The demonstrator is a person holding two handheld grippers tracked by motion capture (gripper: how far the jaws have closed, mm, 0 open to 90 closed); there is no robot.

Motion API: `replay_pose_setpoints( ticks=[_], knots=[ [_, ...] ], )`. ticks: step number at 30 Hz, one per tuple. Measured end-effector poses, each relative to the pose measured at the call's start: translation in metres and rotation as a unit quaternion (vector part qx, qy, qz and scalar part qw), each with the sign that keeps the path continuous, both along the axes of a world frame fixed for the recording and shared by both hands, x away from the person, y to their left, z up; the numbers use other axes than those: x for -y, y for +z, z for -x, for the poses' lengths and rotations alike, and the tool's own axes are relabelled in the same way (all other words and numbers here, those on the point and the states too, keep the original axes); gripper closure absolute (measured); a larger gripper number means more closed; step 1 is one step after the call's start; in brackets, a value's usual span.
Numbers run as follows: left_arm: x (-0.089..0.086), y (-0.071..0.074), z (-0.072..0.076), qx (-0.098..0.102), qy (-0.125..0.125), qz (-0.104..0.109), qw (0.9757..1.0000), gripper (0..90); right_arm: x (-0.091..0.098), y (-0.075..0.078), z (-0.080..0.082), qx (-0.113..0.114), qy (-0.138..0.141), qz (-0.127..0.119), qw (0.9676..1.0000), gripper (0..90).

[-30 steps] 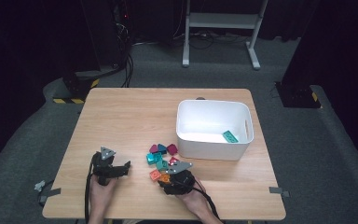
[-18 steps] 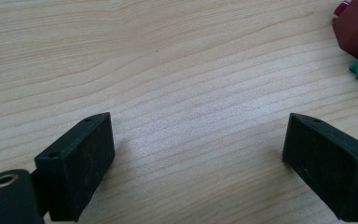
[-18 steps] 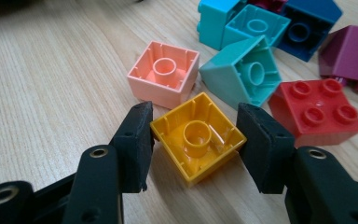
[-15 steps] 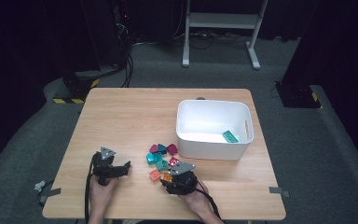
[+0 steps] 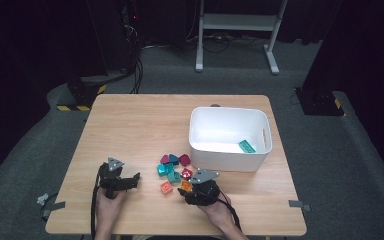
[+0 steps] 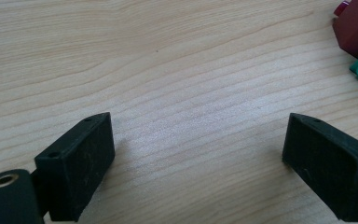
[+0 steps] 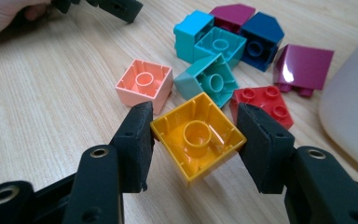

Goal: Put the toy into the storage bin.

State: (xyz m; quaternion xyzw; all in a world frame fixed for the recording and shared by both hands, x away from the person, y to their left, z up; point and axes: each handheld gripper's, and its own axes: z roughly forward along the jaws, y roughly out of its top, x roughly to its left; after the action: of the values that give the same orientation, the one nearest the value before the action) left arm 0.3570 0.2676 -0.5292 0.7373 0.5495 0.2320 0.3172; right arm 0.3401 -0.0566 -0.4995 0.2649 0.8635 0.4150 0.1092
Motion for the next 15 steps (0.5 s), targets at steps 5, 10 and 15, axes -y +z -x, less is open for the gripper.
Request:
replay_pose_setpoints(
  ticks=[5, 10, 15],
  knots=[
    [0.0, 0.0, 0.0, 0.0, 0.0, 0.0, 1.0, 9.1, 0.008, 0.011, -0.001, 0.001, 0.004, -0.008, 1.0, 48.2],
    [0.0, 0.0, 0.0, 0.0, 0.0, 0.0, 1.0, 9.1, 0.017, 0.022, -0.003, 0.001, 0.004, -0.021, 0.9998, 48.2],
    [0.0, 0.0, 0.0, 0.0, 0.0, 0.0, 1.0, 9.1, 0.026, 0.032, -0.004, 0.008, 0.0, -0.029, 0.9995, 48.2]
  ],
)
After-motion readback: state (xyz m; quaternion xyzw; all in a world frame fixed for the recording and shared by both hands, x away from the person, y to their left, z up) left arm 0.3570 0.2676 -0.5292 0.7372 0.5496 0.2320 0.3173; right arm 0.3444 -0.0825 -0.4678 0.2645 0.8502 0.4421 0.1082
